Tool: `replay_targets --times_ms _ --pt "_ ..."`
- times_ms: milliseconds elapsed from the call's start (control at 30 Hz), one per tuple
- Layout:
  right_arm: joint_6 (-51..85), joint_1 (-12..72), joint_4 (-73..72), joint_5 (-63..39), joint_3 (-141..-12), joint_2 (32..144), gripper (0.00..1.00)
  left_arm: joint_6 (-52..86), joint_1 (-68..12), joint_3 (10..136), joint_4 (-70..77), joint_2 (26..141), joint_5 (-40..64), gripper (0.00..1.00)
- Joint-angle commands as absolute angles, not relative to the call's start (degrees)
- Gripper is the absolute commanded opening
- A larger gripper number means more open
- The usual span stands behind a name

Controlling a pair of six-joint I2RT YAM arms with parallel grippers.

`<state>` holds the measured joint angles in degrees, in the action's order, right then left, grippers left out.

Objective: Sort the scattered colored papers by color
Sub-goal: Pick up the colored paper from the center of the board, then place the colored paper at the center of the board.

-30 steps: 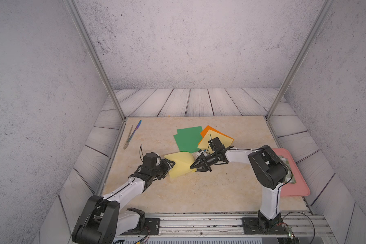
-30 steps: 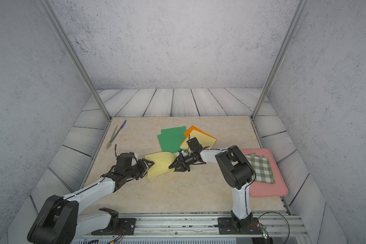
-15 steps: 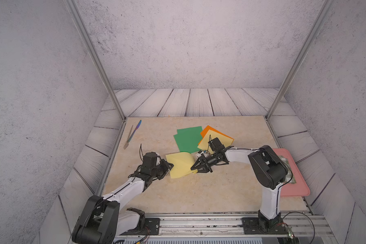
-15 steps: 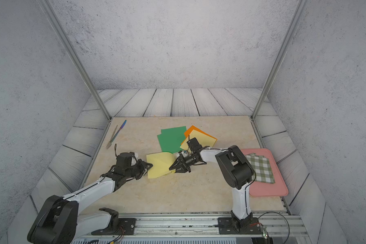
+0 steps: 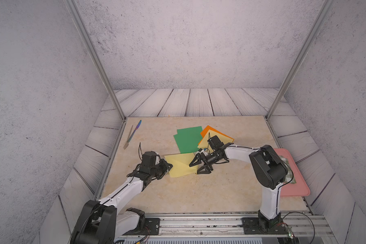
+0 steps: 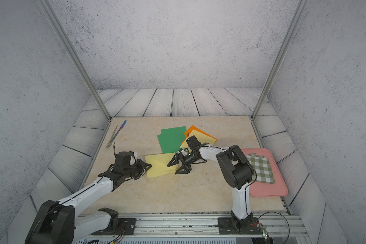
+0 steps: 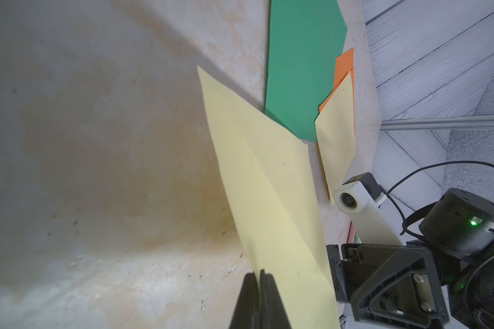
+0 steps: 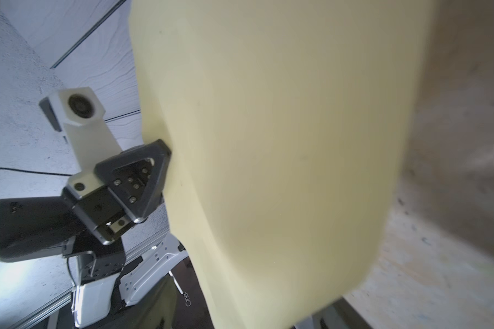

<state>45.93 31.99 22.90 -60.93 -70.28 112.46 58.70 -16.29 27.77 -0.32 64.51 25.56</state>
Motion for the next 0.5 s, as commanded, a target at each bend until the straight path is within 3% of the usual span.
replay_targets --times_ms 0,233,467 --pt "34.8 31.7 39.1 -50.4 -74.7 106.9 0.81 52.4 -14.3 31.1 -11.6 60.4 25.1 0.0" --pt "25.3 31.2 55.4 -28.2 -78.0 101.6 0.85 45.9 -10.2 37.6 -37.3 54.3 21.2 0.0" --pt "26.3 29.6 54.5 -27.9 -78.0 99.5 0.85 37.8 -9.8 47.1 -56.8 64.1 18.0 0.0"
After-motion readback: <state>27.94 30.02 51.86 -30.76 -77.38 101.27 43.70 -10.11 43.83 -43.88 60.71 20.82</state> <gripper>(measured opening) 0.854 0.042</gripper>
